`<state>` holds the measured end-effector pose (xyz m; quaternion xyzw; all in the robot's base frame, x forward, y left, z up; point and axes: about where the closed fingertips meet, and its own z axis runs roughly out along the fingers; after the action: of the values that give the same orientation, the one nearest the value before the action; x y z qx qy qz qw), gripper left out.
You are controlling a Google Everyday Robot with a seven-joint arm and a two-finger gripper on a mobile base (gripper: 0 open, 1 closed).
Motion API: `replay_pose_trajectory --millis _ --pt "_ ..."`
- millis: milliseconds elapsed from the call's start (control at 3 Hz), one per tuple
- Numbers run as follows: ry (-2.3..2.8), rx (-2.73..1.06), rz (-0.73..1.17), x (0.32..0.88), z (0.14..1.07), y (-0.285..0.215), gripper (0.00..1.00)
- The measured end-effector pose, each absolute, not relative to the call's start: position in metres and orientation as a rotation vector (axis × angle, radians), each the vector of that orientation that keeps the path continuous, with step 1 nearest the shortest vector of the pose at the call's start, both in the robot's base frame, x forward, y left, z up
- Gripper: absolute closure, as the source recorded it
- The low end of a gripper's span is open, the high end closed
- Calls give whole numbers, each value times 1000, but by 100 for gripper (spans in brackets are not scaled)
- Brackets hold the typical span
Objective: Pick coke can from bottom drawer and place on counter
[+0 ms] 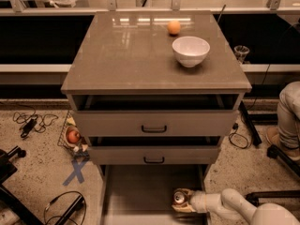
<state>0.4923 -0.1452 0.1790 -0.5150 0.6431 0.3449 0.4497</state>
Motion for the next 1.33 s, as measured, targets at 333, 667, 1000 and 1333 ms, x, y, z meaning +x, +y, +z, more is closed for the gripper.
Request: replay_pose_trajectory --millis 333,667,1000,1333 --pt "1596 -1275 837 489 198 -140 100" --pt "1609 -1260 765 489 253 -147 100" --pt "1605 -1171 743 482 374 -145 100" --pt "1591 -1142 780 466 465 -127 100"
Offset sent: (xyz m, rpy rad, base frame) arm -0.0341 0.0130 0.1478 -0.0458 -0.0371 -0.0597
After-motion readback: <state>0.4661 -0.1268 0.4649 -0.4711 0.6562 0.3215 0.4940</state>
